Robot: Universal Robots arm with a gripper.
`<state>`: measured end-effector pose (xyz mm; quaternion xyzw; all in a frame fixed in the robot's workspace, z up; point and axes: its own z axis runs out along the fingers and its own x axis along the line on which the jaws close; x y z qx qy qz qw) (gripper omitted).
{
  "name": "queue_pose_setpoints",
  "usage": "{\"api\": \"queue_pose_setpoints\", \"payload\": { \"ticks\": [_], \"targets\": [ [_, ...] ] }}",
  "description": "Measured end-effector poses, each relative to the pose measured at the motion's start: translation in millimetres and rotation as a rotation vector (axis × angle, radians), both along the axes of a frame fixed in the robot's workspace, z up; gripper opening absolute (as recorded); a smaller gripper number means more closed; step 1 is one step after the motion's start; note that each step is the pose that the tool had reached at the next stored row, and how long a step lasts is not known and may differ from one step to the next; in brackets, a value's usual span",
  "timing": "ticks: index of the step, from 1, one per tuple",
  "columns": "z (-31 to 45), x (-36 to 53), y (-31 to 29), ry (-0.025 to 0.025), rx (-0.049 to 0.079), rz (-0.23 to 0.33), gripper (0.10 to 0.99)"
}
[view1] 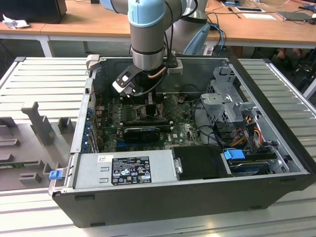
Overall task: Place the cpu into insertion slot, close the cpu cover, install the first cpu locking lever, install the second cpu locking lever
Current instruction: 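Place the cpu into insertion slot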
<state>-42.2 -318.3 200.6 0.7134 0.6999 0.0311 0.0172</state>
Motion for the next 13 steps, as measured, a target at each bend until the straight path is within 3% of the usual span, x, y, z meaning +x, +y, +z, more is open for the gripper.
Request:
{"api": "queue_pose_setpoints", "payload": {
  "ticks": [3,4,9,12,13],
  "targets": [
    [-0.1,0.0,0.0,-0.0002,0.0,0.0,0.541],
    [-0.1,0.0,0.0,-0.0001,0.0,0.0,0.604],
    [0.1,1.9,0.0,0.0,0.0,-0.008,0.604],
    [0.1,2.2,0.0,0.0001,0.0,-0.013,0.588],
    [0.0,2.3,0.0,0.0,0.0,-0.016,0.525]
  ]
}}
